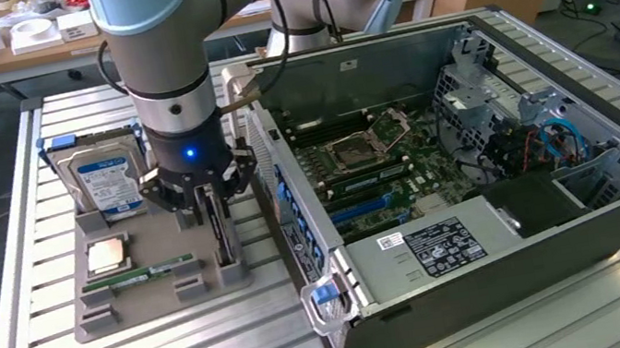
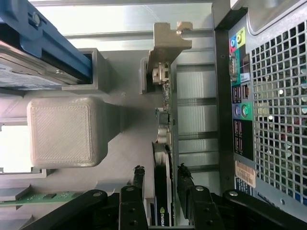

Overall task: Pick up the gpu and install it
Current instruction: 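Pick up the gpu and move the gpu toward the slot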

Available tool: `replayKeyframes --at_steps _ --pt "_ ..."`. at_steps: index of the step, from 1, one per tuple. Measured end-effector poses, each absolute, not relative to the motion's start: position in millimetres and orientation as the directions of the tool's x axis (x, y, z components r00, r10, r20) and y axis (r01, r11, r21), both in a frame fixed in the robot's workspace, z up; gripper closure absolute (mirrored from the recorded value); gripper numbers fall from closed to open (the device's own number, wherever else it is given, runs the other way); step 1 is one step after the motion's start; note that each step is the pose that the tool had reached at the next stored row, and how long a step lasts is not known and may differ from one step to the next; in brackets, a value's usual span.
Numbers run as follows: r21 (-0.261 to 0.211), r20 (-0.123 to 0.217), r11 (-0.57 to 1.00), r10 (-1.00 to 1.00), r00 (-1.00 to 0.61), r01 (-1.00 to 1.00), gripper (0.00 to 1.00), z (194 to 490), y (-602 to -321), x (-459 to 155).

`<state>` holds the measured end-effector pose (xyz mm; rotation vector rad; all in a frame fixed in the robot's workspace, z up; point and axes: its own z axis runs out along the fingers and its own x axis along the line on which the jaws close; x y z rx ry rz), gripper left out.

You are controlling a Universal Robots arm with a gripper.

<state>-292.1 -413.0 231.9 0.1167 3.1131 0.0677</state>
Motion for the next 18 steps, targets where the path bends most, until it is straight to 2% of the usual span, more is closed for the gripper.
replayKeyframes --at_steps 18 --pt "0.044 -0.024 0.996 0.075 -0.997 0.074 0.58 230.6 -413.2 -290.3"
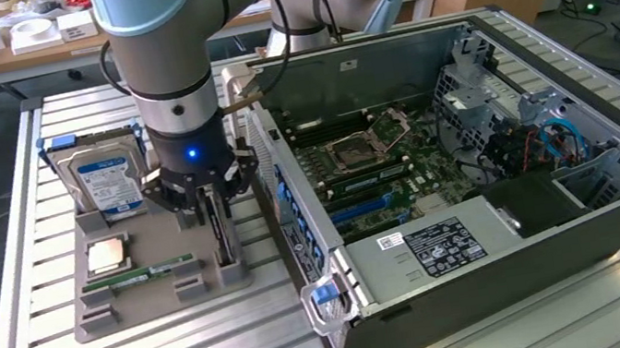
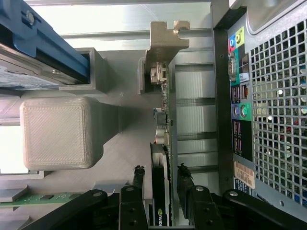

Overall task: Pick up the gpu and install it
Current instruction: 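Pick up the gpu and move the gpu toward the slot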

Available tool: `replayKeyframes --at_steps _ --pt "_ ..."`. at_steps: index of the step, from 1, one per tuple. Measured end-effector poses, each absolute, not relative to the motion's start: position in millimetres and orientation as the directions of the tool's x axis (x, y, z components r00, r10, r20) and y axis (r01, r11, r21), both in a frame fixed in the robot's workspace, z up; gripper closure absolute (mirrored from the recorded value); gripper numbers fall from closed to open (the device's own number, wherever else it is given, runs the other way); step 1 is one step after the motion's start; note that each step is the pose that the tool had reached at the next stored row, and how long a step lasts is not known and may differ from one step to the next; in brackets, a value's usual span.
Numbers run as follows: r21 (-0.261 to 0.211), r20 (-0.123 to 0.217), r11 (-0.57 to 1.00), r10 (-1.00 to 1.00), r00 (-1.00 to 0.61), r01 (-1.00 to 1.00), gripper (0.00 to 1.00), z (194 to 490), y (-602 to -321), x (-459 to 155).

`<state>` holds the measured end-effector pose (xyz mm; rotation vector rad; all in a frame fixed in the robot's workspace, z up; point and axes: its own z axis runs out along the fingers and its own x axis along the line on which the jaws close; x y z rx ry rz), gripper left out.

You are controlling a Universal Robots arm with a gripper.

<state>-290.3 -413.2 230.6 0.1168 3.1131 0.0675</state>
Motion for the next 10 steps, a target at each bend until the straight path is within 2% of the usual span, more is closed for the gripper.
replayKeyframes --at_steps 10 --pt "0.044 -0.024 0.996 0.075 -0.997 0.074 0.58 228.2 -413.2 -290.3"
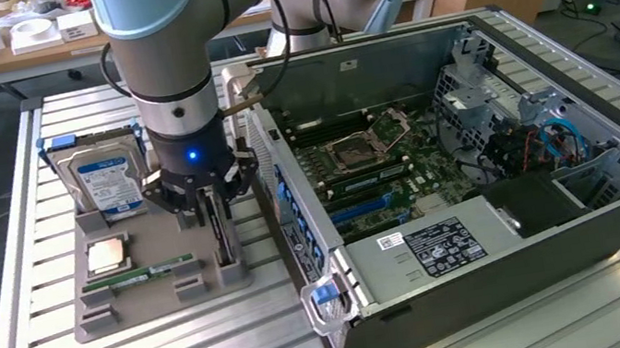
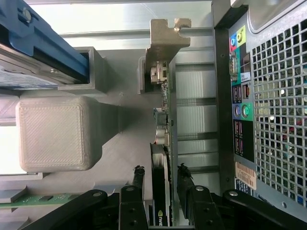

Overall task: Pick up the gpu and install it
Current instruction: 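Pick up the gpu and move the gpu toward the slot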

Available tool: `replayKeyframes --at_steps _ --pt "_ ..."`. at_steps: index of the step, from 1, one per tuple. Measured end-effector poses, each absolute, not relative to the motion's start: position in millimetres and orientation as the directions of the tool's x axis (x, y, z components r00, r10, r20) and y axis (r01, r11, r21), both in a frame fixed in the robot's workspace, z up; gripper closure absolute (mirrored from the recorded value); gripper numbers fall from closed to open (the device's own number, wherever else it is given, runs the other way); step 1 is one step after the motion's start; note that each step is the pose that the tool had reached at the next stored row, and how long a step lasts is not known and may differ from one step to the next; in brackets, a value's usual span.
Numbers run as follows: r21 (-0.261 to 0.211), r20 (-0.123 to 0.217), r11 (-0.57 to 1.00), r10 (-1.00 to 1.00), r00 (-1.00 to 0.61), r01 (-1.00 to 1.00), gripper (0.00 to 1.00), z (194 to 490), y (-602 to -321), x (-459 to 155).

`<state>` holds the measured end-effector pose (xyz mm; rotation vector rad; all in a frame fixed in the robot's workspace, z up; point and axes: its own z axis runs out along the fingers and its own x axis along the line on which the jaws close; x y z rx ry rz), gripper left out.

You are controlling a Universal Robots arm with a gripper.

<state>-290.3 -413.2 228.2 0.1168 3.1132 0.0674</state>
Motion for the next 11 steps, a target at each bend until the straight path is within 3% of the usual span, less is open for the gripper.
replayKeyframes --at_steps 11 --pt "0.044 -0.024 0.996 0.075 -0.997 0.074 0.60 228.1 -413.2 -290.3"
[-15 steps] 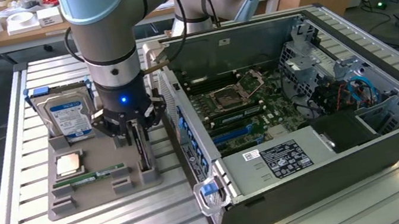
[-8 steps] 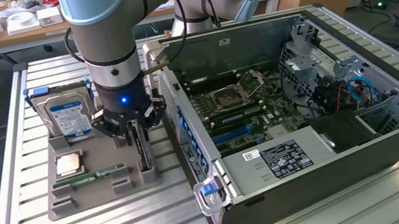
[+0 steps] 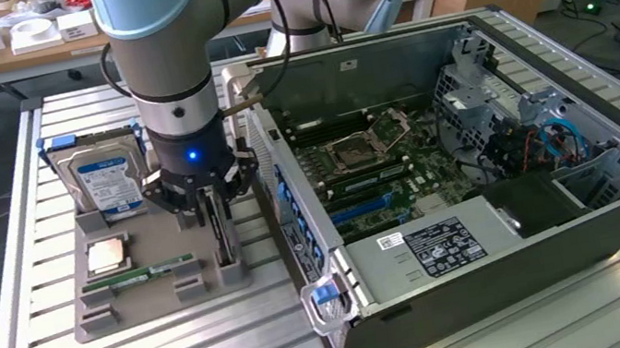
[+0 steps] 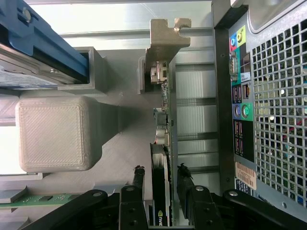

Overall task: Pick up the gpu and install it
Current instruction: 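Pick up the gpu and move the gpu toward the slot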

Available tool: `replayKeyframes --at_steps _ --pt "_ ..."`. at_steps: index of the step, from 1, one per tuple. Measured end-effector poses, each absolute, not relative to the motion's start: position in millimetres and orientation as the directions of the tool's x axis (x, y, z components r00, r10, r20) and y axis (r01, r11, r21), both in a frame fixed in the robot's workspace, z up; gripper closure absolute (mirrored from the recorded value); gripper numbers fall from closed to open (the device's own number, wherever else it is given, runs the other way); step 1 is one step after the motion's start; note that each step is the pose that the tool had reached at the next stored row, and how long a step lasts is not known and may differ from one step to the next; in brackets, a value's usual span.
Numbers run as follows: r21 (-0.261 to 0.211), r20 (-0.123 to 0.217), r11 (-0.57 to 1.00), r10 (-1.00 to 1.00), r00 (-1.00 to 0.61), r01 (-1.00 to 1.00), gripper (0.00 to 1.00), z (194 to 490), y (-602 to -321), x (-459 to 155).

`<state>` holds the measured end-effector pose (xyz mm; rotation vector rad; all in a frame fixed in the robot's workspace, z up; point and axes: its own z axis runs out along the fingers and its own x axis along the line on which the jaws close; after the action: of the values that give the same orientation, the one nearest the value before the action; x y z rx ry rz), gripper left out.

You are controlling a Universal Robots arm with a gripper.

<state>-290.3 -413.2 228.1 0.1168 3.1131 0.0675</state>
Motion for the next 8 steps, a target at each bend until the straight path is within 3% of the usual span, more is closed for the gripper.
replayKeyframes --at_steps 1,2,8 --pt "0.044 -0.024 0.996 0.075 -0.997 0.074 0.60 228.1 -413.2 -290.3" --pt "0.044 -0.024 0.996 0.075 -0.997 0.074 0.67 228.1 -413.2 -290.3" --pt "0.044 -0.024 0.996 0.075 -0.997 0.074 0.67 228.1 -413.2 -290.3"
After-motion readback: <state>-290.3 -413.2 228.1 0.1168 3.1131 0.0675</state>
